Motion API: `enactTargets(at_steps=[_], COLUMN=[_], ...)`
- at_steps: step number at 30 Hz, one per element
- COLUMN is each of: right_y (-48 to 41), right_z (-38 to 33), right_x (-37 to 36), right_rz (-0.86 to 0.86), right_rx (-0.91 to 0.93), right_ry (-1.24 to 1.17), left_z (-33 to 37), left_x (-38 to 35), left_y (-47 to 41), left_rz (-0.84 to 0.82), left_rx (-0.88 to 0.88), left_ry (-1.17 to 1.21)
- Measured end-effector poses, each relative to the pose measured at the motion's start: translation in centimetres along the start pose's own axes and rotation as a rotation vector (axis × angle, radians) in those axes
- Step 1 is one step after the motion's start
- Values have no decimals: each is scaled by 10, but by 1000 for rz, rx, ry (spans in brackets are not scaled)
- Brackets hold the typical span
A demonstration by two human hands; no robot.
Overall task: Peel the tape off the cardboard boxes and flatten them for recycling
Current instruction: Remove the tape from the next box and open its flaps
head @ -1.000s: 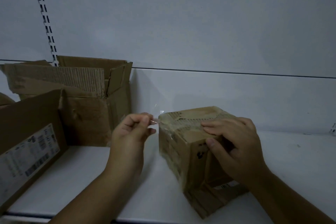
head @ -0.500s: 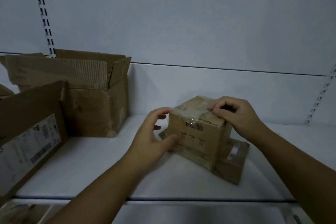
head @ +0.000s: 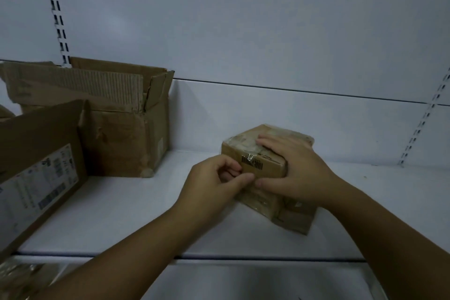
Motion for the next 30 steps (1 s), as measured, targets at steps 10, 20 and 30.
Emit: enactTargets(at_steps=[10,20,30], right_y=[1,0,0], right_z=[-1,-3,0], right_x=[-3,-2,-5], right_rz=[-22,-75,-55], right_rx=[-23,-40,-35], right_ry=[35,9,15], left_z=[26,30,14], left_x=[-8,-5,-11], left_y=[-11,-23,-27], left_rz=[73,-91,-235], left_rx=[-178,-371,-243], left_ry=[-395,-370,113])
Point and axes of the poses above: each hand's wrist, its own y-axis away from the middle knuckle, its own x-axis out of the back of the hand, z = x × y, the point moved 8 cm from there along -y, towards the middle knuckle, and after that the axes turned 14 degrees about -y, right-handed, at the moved point
